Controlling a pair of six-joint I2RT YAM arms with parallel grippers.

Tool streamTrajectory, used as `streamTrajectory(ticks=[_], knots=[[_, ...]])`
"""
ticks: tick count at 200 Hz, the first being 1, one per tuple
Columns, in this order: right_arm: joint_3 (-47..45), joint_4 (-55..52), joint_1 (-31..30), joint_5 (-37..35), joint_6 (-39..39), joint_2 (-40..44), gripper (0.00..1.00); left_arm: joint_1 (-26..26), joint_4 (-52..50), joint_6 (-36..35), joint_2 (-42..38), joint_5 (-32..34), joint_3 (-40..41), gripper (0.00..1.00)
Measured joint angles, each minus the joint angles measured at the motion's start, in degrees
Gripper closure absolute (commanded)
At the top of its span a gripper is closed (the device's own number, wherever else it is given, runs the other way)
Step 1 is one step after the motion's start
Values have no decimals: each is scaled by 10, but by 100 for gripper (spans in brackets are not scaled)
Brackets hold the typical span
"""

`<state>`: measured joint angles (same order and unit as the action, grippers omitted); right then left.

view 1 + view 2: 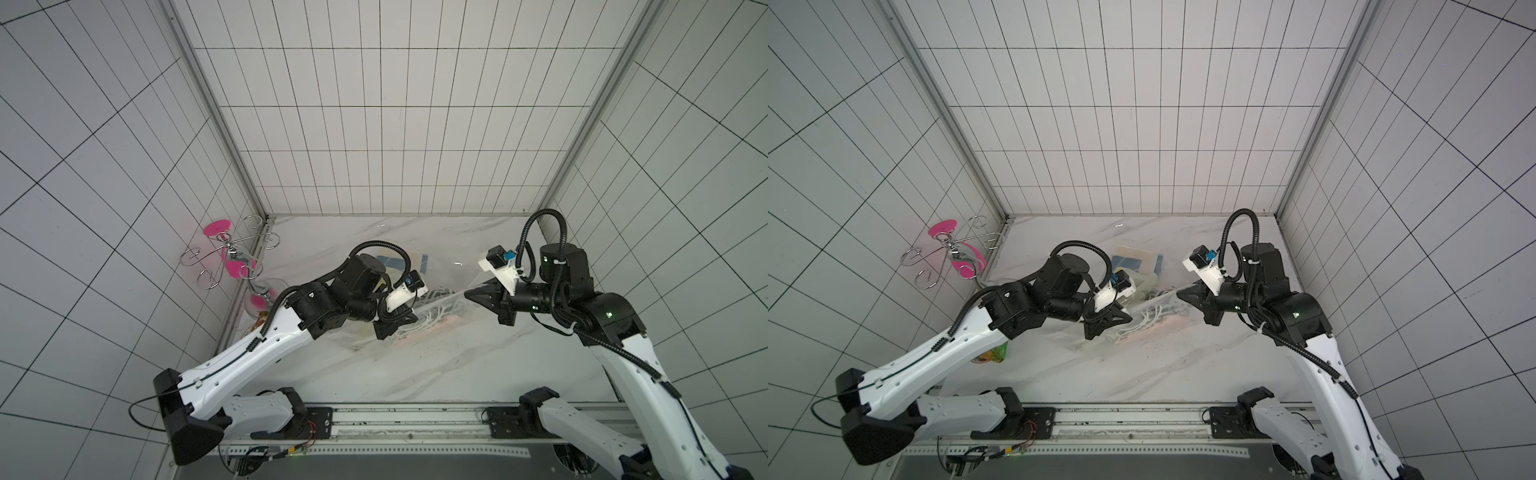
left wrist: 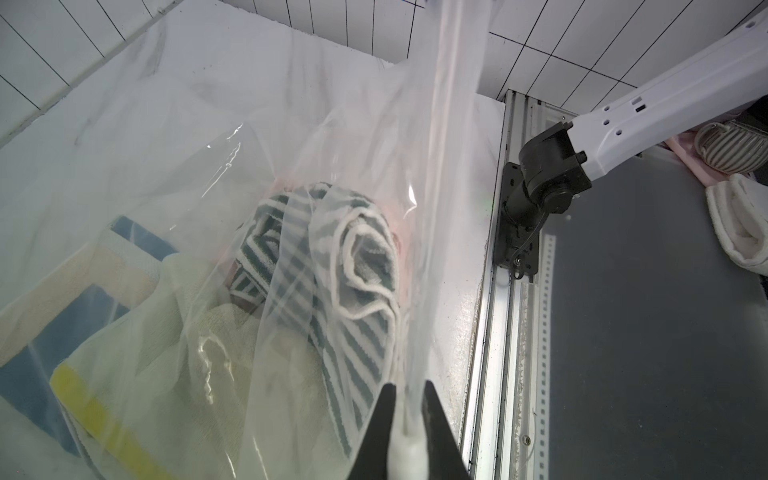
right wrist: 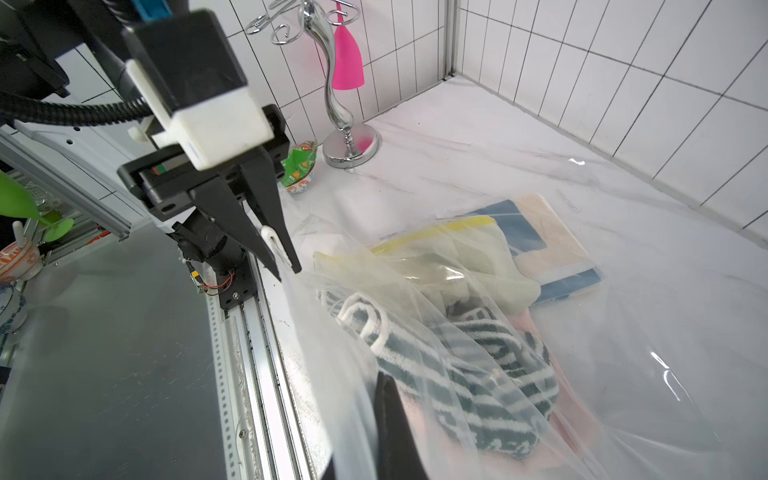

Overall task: Place the folded towel into the vacuum bag
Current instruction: Close the vacuum bag at the center of the board.

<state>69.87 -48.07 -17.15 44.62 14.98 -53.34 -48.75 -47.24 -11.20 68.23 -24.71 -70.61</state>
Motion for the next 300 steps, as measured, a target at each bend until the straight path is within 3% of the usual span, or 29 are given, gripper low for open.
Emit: streamTrajectory(ticks=[44,90,154,193,244,278,300], knots=[[-23,27,52,27,-71,12,100,-4,18,27,-24,15,23,89],[-23,45,97,23,-116,28,100,-8,-38,39,-38,44,21,87],[24,79,187,-54,-151,-13,100,-2,-184,43,-33,138,3,88],[71,119,213,-78,-180,-49,100,19,-231,42,-34,180,4,87],[67,147,198,-68,-204,-49,100,21,-231,58,-38,135,-40,47],[44,157,178,-63,-212,-33,100,6,-63,108,-53,93,-77,41],[43,157,177,-60,-213,-31,100,-33,23,125,8,83,-112,39]])
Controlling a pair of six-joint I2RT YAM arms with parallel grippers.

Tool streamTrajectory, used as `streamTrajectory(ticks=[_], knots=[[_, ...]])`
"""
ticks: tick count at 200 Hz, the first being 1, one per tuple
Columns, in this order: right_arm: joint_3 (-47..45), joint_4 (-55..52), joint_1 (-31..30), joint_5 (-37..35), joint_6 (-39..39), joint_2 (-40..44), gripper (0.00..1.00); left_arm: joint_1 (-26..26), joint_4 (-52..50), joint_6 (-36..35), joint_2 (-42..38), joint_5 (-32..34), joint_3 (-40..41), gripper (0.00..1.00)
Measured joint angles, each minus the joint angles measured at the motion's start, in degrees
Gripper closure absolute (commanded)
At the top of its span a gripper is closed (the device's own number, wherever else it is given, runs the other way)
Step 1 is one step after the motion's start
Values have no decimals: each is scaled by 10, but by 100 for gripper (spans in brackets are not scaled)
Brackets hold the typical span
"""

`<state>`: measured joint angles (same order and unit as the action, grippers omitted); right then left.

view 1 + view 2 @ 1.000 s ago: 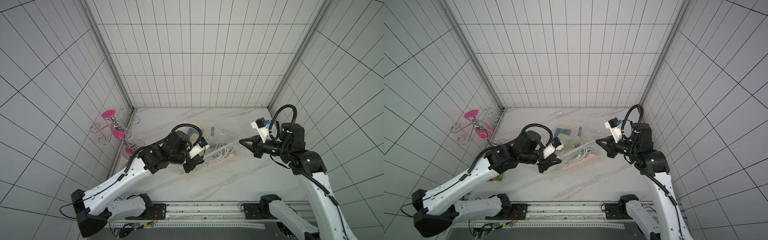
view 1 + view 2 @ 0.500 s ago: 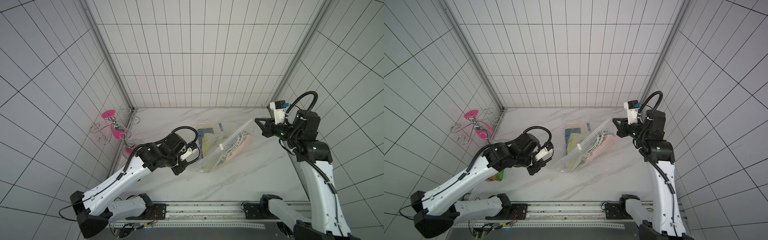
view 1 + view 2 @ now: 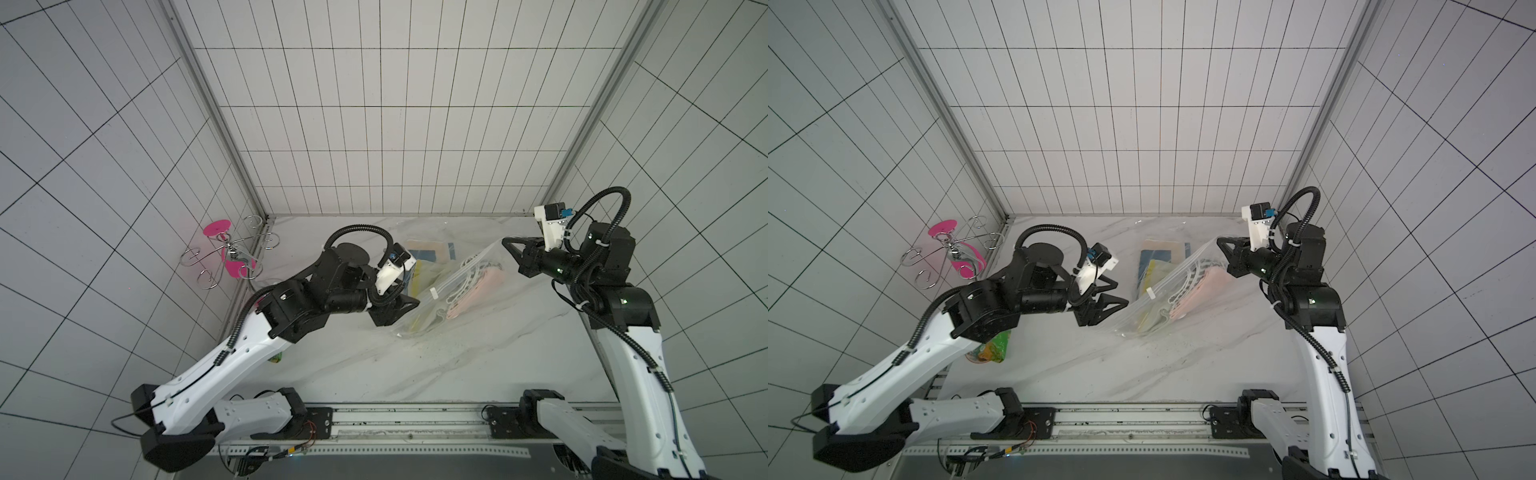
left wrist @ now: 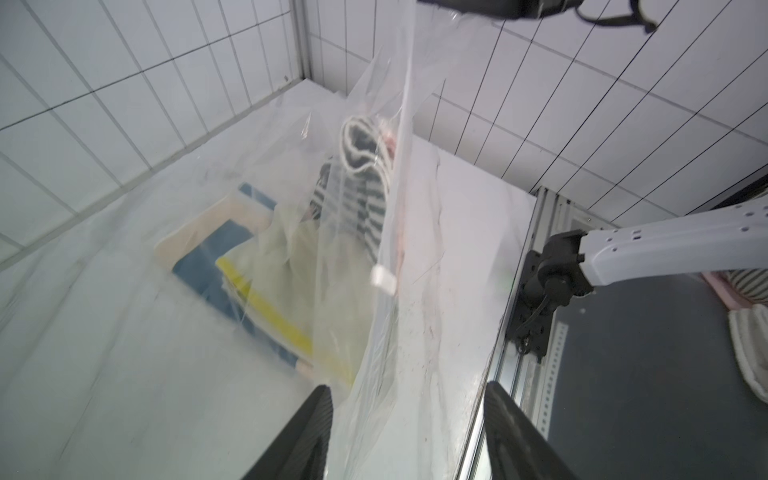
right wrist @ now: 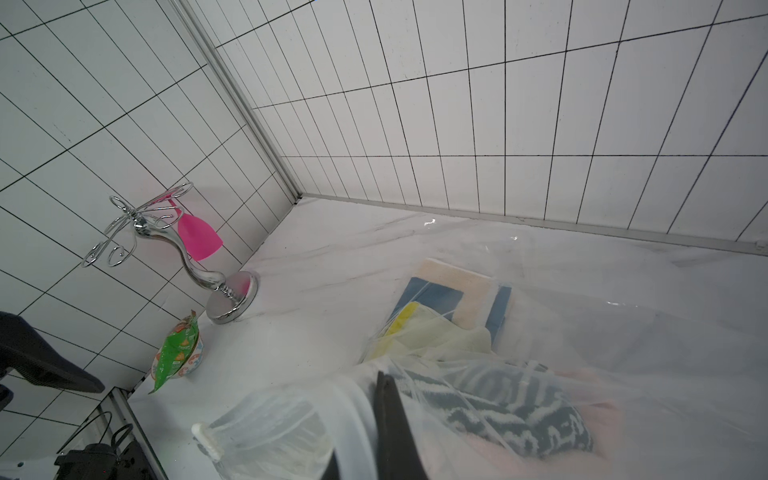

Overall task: Place the folded towel into the vacuum bag
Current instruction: Close the vacuum bag at the center of the board.

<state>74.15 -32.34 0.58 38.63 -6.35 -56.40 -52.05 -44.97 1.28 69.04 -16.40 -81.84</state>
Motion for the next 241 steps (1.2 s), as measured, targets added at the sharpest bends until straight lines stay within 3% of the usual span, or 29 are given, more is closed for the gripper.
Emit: streamTrajectory(ticks=[46,90,144,241], knots=[[-1,0,-7,8,0,0,100,-26,60,3,119,0,-5,40],[-10,-1,-14,9,0,10,100,12,79,3,115,5,-4,43],[-10,0,-14,10,0,10,100,13,72,-1,109,-1,-15,45],[-10,-2,-17,13,2,7,100,63,44,-21,146,-47,-5,93]])
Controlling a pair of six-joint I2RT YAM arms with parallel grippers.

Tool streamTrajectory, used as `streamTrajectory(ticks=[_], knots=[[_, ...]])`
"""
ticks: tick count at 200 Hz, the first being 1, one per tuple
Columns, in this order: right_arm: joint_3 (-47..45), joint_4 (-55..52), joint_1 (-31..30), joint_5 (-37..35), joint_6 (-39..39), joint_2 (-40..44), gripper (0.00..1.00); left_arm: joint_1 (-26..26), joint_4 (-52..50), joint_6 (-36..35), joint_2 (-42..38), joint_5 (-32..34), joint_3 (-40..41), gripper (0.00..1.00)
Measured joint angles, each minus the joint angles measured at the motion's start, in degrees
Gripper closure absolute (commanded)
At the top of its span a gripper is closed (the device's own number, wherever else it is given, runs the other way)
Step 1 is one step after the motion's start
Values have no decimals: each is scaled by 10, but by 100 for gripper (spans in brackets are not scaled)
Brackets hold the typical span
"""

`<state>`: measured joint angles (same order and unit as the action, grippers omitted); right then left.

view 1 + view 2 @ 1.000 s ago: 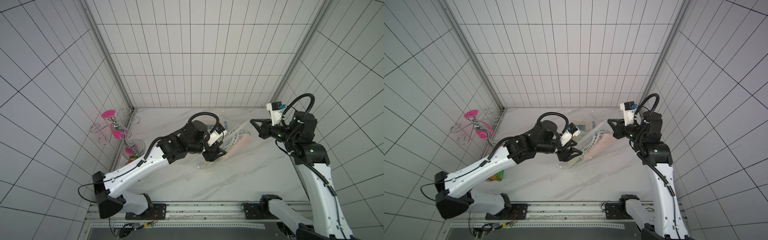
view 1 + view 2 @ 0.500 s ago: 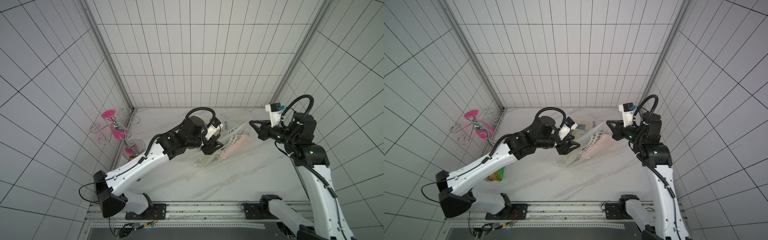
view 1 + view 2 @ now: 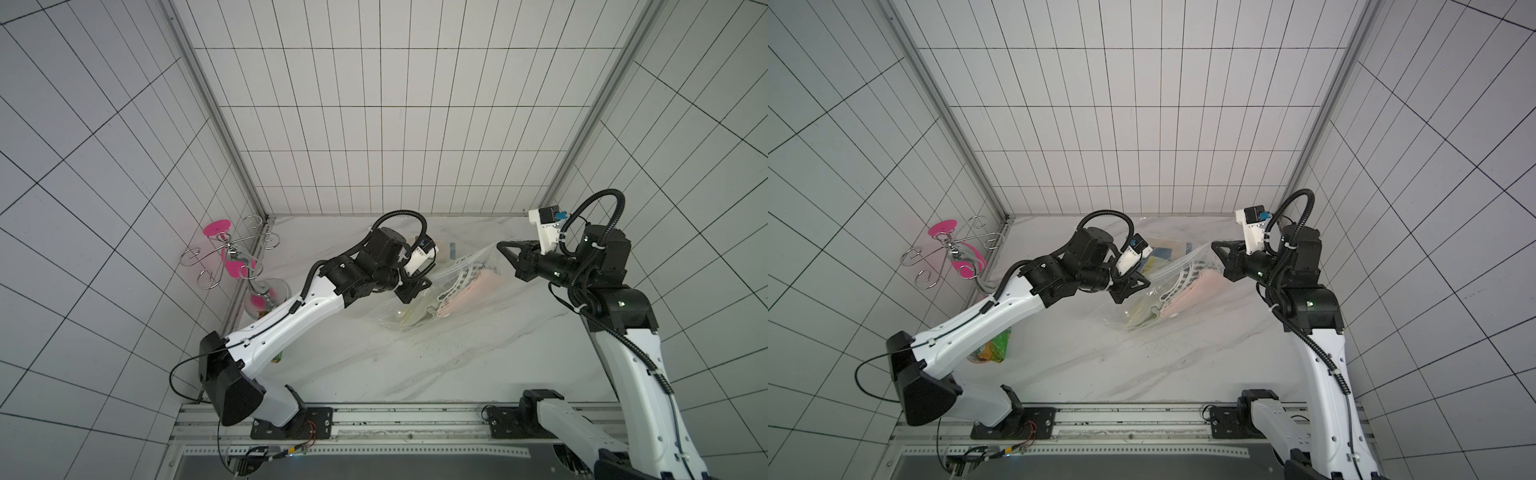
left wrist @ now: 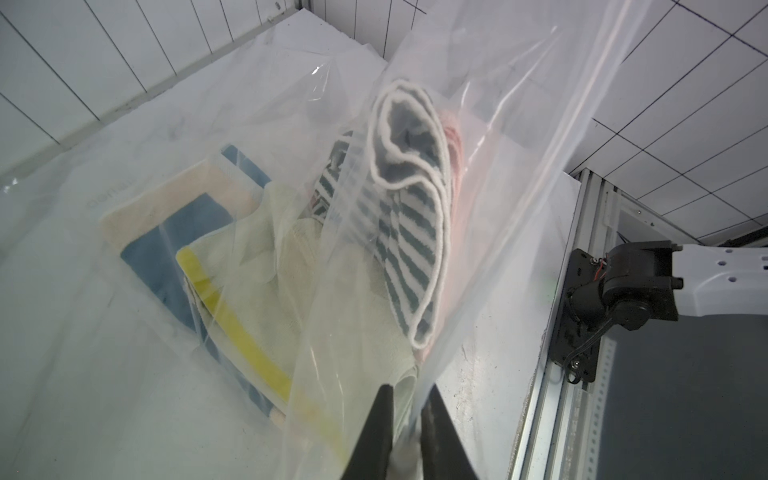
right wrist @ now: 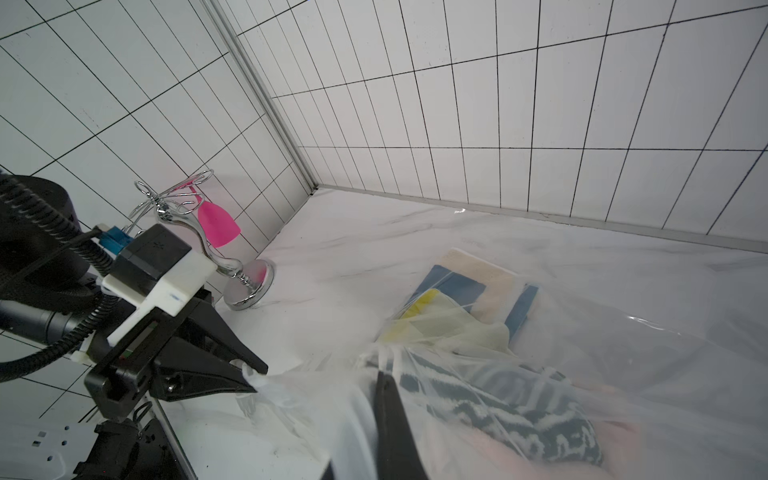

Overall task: Place the folded towel into the vacuum bag
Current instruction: Close the vacuum bag at the center of the board.

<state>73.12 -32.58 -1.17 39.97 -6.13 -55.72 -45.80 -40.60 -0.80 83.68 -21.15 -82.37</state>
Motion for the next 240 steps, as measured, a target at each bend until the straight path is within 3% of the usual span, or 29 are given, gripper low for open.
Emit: streamTrajectory(ticks=[45,117,191,240], knots=[[0,-15,1,-1,-11,-3,100,-1,40,8,-28,-30,67,96],[-12,-10,26,42,-126,4,100,-3,236,67,-158,-34,246,94],[-6,-12,49,50,-158,1,100,-3,213,48,-167,21,275,92],[58,-29,59,50,-157,-35,100,28,224,40,-170,-27,284,90]])
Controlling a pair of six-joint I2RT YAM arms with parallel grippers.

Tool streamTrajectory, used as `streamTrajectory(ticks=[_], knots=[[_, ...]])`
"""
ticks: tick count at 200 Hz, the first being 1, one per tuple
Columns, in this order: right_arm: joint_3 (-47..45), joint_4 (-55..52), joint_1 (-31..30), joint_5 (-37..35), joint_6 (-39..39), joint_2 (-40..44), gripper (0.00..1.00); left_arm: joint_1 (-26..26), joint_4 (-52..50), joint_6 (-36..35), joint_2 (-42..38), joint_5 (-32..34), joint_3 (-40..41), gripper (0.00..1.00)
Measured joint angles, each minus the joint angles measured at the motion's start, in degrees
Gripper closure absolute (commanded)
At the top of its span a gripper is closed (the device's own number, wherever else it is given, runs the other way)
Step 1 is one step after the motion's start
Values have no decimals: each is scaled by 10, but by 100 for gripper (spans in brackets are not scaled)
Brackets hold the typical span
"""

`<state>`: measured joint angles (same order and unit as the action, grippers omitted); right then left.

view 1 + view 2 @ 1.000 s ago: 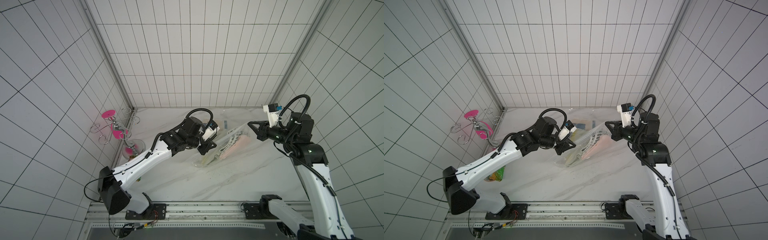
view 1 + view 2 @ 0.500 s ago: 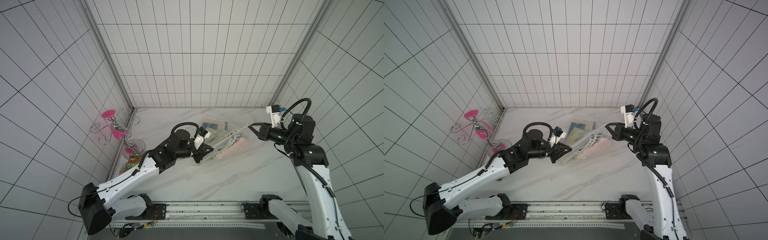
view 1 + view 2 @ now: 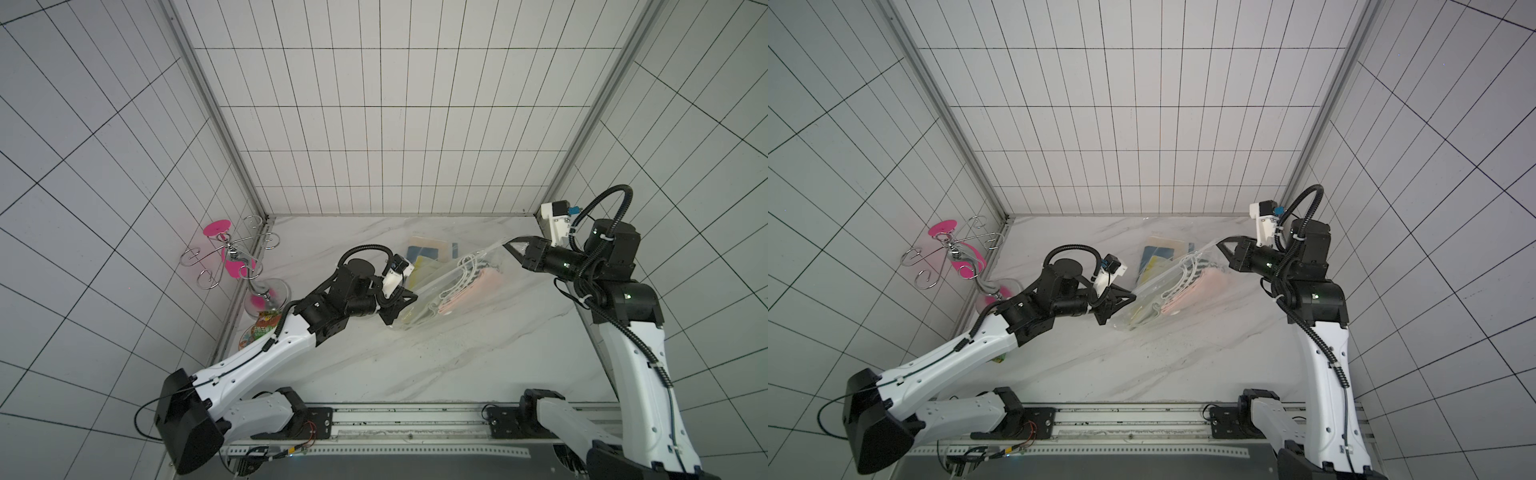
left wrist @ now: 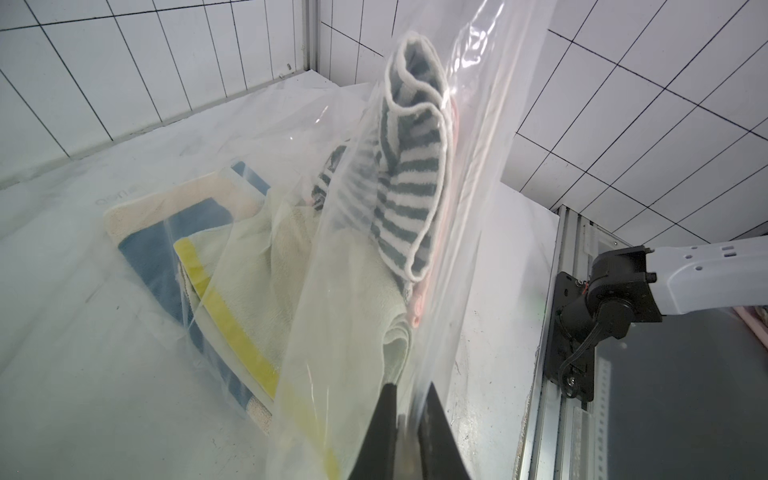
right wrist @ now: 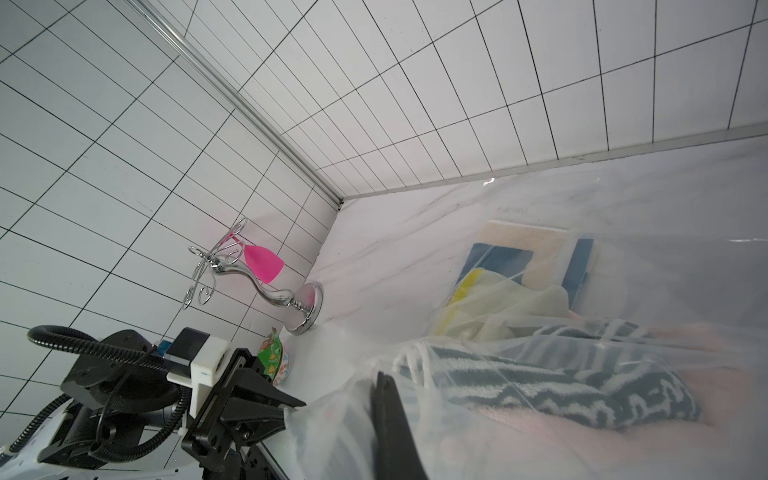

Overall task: Place the folded towel into the vacuum bag
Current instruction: Close the vacuum bag at the center of the board.

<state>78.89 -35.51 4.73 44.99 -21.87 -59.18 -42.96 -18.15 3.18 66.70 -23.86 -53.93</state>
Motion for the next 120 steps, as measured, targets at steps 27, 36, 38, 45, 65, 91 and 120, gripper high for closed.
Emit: streamTrajectory(ticks=[27,36,38,45,65,91,120], knots=[[59,-17,13,2,-2,-35,100,1,8,-2,3,-6,11,91],[82,-21,19,1,-3,-47,100,3,7,-4,7,-4,7,91],[85,-20,20,1,-3,-49,100,3,6,-4,9,-4,6,91],[101,-21,25,1,-4,-58,100,4,6,-6,15,-2,2,91],[138,-25,40,0,-11,-78,100,6,6,-11,29,0,-8,91],[157,-29,50,0,-15,-89,100,6,7,-13,33,0,-6,91],[164,-43,61,-1,-15,-93,100,6,15,-13,25,-5,8,91]])
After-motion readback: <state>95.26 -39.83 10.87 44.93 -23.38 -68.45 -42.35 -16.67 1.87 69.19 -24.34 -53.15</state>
